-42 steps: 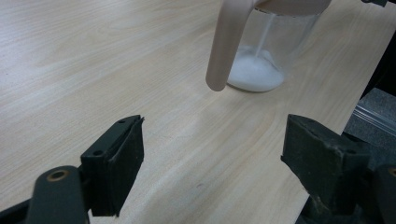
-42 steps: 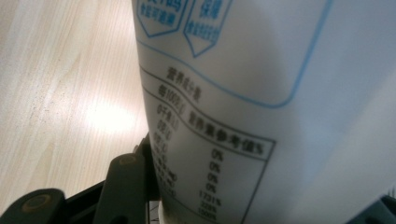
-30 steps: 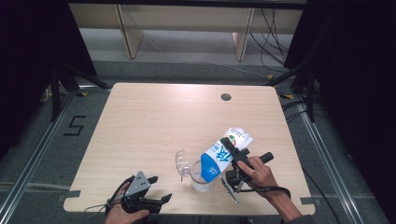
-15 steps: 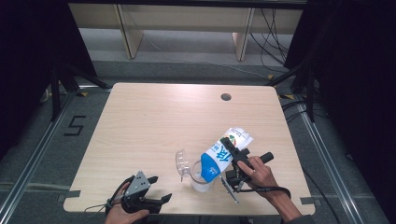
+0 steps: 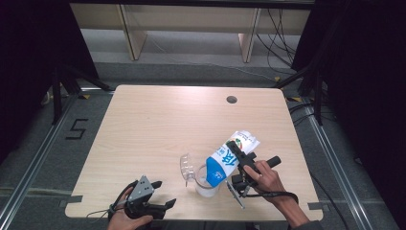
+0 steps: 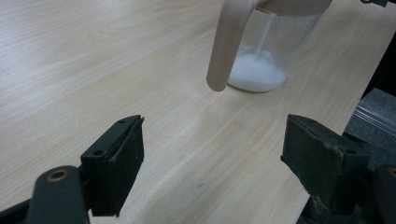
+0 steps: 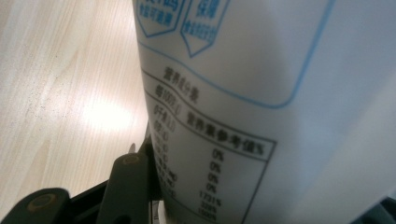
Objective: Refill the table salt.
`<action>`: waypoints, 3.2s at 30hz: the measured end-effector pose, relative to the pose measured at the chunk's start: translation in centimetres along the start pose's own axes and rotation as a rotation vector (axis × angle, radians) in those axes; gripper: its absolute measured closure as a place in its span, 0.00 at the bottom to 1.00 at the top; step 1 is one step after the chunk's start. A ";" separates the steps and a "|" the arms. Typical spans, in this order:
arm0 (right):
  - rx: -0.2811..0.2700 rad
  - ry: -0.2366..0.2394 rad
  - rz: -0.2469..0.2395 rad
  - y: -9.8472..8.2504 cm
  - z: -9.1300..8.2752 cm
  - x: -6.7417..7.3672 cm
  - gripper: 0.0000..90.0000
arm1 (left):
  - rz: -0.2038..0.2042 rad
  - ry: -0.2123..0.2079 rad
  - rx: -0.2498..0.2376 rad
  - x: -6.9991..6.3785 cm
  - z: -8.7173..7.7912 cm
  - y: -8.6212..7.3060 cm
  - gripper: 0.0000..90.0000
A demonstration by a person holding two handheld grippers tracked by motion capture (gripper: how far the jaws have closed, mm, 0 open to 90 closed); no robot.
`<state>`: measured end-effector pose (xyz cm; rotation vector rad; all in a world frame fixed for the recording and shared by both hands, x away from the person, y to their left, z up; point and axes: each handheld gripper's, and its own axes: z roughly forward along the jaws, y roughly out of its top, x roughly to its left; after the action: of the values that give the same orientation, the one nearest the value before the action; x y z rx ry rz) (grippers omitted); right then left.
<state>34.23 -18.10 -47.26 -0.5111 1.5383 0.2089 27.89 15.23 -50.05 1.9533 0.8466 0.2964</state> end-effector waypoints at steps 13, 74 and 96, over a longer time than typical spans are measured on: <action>-0.001 -0.001 -0.002 0.1 0.0 0.0 0.60 | 0.000 0.001 0.000 0.0 0.0 0.0 0.23; -0.008 -0.020 -0.058 0.2 0.0 -0.3 0.63 | 0.001 0.001 0.004 0.1 0.0 0.0 0.23; 0.017 0.000 -0.029 0.2 0.0 0.1 0.63 | 0.002 0.002 0.005 0.1 -0.1 0.0 0.23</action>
<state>34.12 -17.98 -47.35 -0.5191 1.5303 0.1734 27.93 15.32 -50.03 1.9588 0.8472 0.2979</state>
